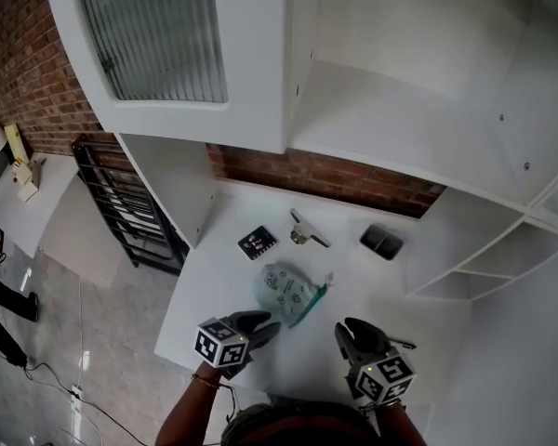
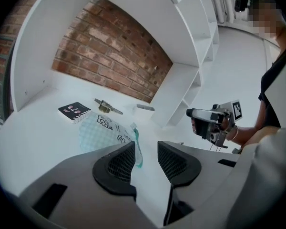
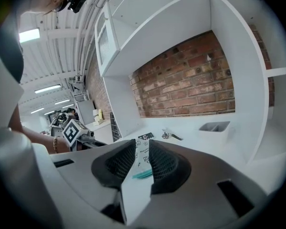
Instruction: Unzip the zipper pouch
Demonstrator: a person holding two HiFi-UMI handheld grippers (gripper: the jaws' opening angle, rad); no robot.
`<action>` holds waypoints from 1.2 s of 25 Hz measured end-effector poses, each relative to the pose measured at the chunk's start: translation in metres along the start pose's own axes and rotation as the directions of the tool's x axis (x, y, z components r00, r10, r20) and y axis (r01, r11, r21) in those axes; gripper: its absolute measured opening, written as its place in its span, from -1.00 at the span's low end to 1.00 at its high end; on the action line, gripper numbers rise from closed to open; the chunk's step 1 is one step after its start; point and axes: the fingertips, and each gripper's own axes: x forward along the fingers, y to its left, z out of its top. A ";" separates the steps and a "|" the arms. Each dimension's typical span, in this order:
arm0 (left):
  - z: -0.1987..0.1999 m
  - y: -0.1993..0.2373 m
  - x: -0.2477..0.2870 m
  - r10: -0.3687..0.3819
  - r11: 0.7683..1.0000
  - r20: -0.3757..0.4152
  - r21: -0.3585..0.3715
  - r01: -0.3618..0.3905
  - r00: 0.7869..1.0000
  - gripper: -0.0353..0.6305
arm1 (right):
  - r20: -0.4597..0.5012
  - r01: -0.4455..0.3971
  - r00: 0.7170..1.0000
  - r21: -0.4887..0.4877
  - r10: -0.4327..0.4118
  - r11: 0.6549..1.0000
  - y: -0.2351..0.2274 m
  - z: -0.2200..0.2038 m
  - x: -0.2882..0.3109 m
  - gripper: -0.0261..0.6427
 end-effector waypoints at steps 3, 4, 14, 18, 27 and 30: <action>-0.008 -0.008 -0.015 0.060 0.996 -0.003 0.068 -0.060 0.998 -0.48 | -0.001 0.010 1.000 -0.006 -0.010 1.000 0.007 -0.005 -0.004 -0.75; -0.009 -0.011 -0.020 0.075 0.994 0.008 0.077 -0.075 0.997 -0.49 | 0.002 0.016 1.000 -0.002 -0.016 1.000 0.009 -0.006 -0.006 -0.79; -0.022 -0.028 -0.069 0.175 0.978 0.143 0.092 -0.189 0.974 -0.82 | 0.003 0.072 0.997 -0.051 -0.072 0.996 0.030 -0.016 -0.022 -0.92; -0.024 -0.031 -0.085 0.206 0.967 0.161 0.115 -0.226 0.965 -0.86 | -0.004 0.094 0.996 -0.093 -0.094 0.991 0.039 -0.019 -0.026 -0.92; -0.036 -0.036 -0.102 0.232 0.965 0.176 0.086 -0.249 0.957 -0.87 | -0.012 0.126 0.992 -0.078 -0.127 0.989 0.046 -0.020 -0.026 -0.92; -0.039 -0.031 -0.106 0.245 0.961 0.176 0.088 -0.263 0.953 -0.87 | -0.017 0.125 0.992 -0.082 -0.127 0.989 0.048 -0.020 -0.020 -0.92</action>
